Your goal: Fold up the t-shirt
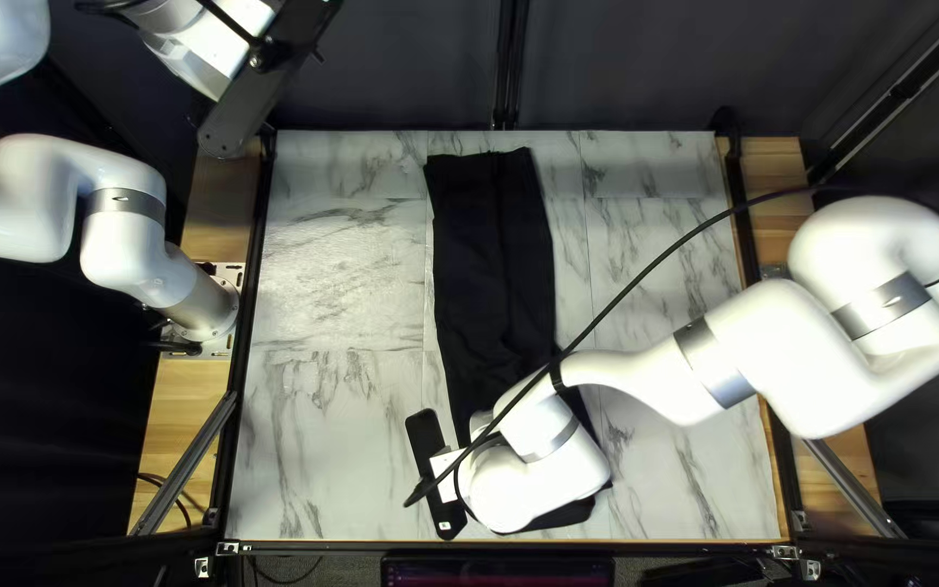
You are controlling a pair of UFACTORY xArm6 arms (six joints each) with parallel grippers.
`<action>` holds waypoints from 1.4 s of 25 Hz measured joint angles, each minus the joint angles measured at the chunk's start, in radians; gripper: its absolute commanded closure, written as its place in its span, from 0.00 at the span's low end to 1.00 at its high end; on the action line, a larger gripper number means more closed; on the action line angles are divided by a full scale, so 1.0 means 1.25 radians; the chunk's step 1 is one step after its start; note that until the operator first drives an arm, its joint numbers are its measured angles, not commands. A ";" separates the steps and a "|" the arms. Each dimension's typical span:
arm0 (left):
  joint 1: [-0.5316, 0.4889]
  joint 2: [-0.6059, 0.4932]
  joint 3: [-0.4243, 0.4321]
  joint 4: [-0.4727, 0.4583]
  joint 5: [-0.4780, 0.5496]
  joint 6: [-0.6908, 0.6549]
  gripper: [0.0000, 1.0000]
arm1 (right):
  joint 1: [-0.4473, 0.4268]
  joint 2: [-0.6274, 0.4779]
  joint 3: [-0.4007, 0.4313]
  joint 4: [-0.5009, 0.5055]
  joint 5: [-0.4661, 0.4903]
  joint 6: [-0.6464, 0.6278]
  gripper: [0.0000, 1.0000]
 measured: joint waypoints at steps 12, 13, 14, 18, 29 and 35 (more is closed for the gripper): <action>0.000 0.000 0.000 0.000 0.000 0.000 0.00 | -0.006 -0.060 0.047 -0.069 -0.060 0.109 1.00; 0.000 0.000 0.000 0.000 0.000 0.000 0.00 | -0.004 -0.061 0.051 -0.076 -0.065 0.128 1.00; 0.000 0.000 0.000 0.000 0.000 0.000 0.00 | -0.001 -0.058 0.055 -0.083 -0.072 0.150 1.00; 0.000 0.000 0.000 0.000 0.000 0.000 0.00 | 0.004 -0.034 0.067 -0.093 -0.099 0.193 1.00; 0.000 0.000 0.000 0.000 0.000 0.000 0.00 | 0.026 0.012 0.041 -0.067 -0.099 0.212 1.00; 0.000 0.000 0.000 0.000 0.000 0.000 0.00 | 0.037 -0.021 0.071 -0.060 -0.087 0.219 1.00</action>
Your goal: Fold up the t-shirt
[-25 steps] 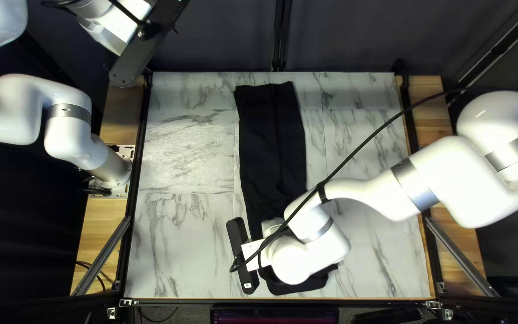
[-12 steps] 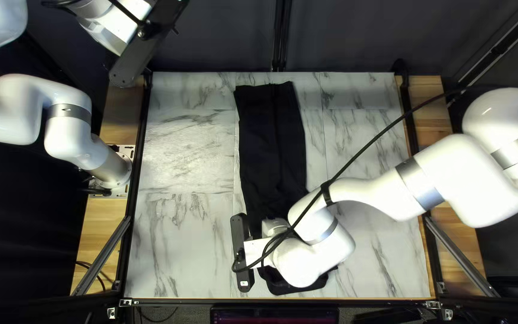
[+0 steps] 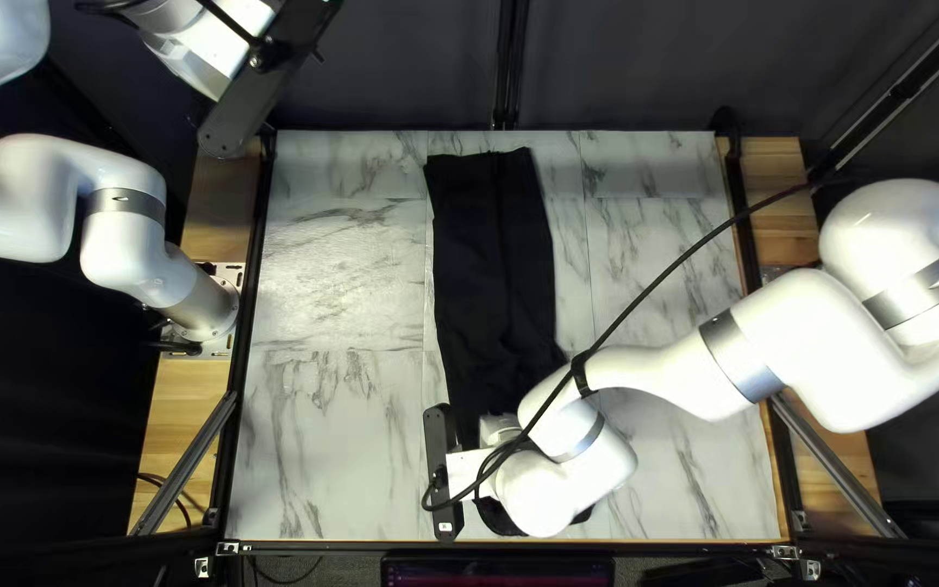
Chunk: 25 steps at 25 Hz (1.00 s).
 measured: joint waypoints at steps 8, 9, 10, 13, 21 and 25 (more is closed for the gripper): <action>0.000 0.000 0.000 0.000 0.000 0.000 0.00 | -0.043 -0.215 0.212 -0.048 -0.049 0.045 1.00; 0.000 0.000 0.000 0.000 0.000 0.000 0.00 | -0.048 -0.233 0.228 -0.056 -0.052 0.054 1.00; 0.000 0.000 0.000 0.000 0.000 0.000 0.00 | -0.051 -0.254 0.245 -0.066 -0.054 0.068 1.00; 0.000 0.000 0.000 0.000 0.000 0.000 0.00 | -0.052 -0.305 0.286 -0.100 -0.049 0.128 1.00; 0.000 0.000 0.000 0.000 0.000 0.000 0.00 | -0.003 -0.355 0.381 -0.166 -0.039 0.351 1.00; 0.000 0.000 0.000 0.000 0.000 0.000 0.00 | 0.033 -0.324 0.384 -0.183 -0.033 0.456 1.00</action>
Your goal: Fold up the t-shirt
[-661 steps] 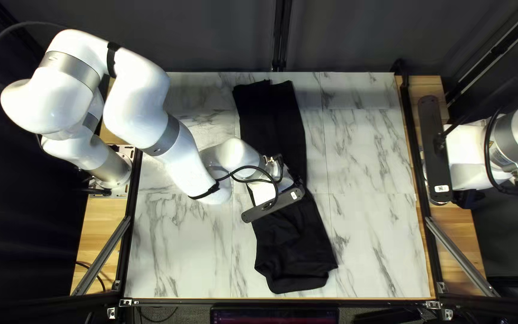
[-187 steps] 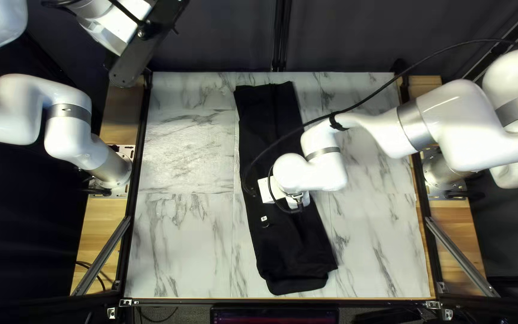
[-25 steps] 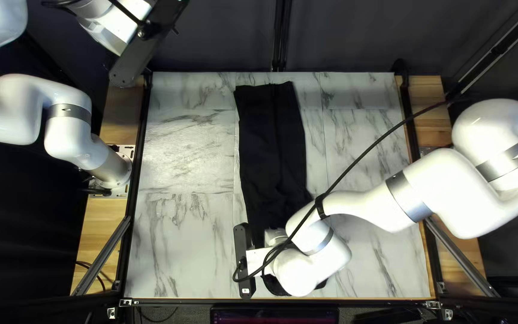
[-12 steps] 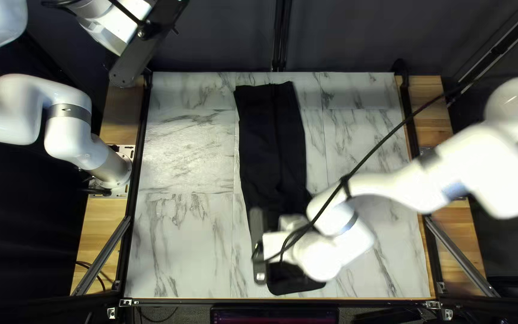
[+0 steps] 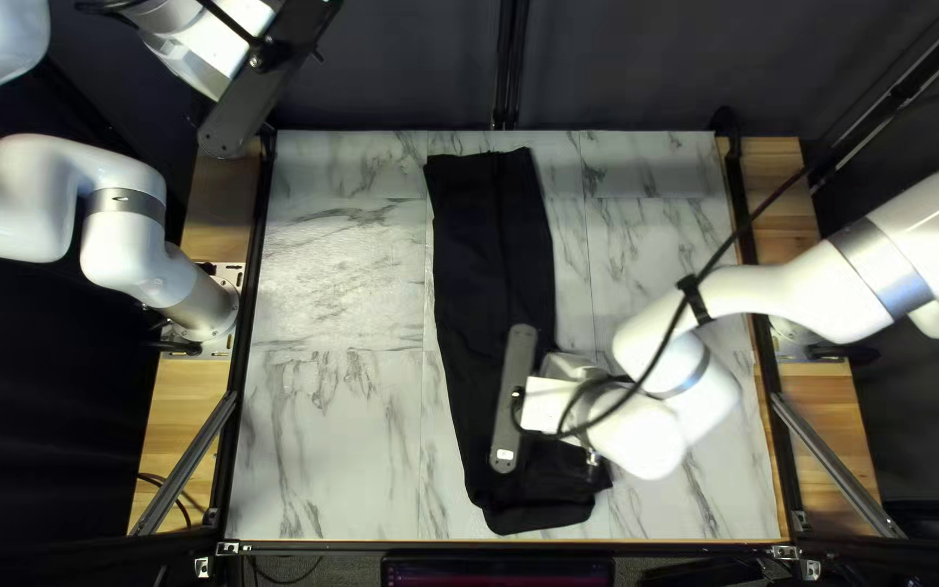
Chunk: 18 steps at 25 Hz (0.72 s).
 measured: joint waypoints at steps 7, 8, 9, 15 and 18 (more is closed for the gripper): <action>0.000 0.000 0.000 0.000 0.000 0.000 0.00 | 0.031 0.122 -0.138 0.016 0.029 -0.006 1.00; 0.000 0.000 0.000 0.000 0.000 0.000 0.00 | 0.034 0.138 -0.155 0.019 0.033 -0.015 1.00; 0.000 0.000 0.000 0.000 0.000 0.000 0.00 | 0.036 0.153 -0.168 0.024 0.035 -0.023 1.00; 0.000 0.000 0.000 0.000 0.000 0.000 0.00 | 0.042 0.162 -0.139 0.047 0.012 -0.026 1.00; 0.000 0.000 0.000 0.000 0.000 0.000 0.00 | 0.047 0.153 -0.111 0.057 -0.003 -0.016 0.65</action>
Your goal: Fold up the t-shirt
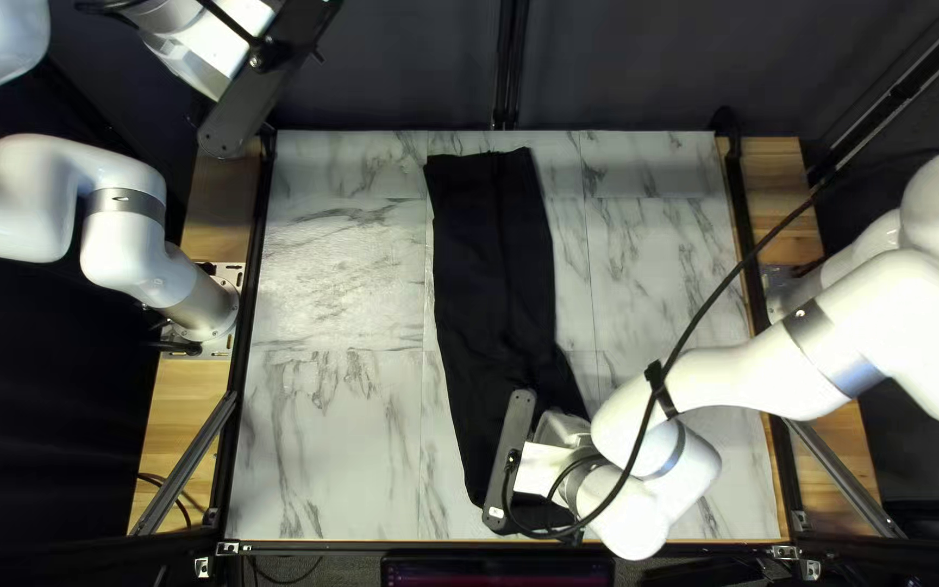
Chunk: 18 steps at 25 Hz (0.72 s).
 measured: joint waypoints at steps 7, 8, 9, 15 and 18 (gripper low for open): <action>0.000 0.000 0.000 0.000 0.000 0.000 0.00 | -0.002 -0.052 0.057 0.030 -0.041 -0.044 0.00; 0.000 0.000 0.000 0.000 0.000 0.000 0.00 | -0.005 -0.060 0.055 0.038 -0.036 -0.067 0.00; 0.000 0.000 0.000 0.000 0.000 0.000 0.00 | -0.011 -0.066 0.050 0.047 -0.031 -0.097 0.00; 0.000 0.000 0.000 0.000 0.000 0.000 0.00 | -0.099 -0.067 -0.012 0.114 -0.033 -0.358 0.00; 0.000 0.000 0.000 0.000 0.000 0.000 0.00 | -0.157 -0.045 -0.044 0.148 -0.062 -0.497 0.00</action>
